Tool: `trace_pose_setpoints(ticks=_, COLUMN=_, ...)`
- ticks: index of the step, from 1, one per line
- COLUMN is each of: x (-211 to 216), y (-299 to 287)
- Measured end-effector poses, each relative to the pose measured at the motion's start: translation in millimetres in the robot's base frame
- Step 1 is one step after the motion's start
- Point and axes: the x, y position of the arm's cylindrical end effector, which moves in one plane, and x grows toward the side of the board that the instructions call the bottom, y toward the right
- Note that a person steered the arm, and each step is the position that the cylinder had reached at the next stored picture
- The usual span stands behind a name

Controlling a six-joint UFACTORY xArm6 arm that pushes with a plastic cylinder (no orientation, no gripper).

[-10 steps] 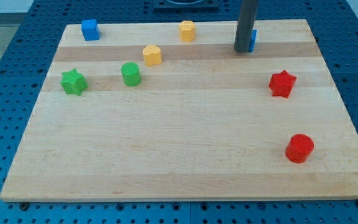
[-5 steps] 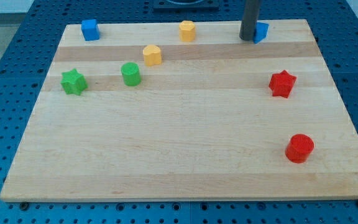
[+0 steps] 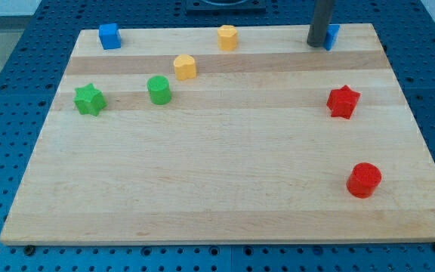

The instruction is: Slide the blue triangle to the top right

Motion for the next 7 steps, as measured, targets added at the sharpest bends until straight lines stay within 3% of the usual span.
trace_pose_setpoints(ticks=7, x=-4.9, y=-2.3)
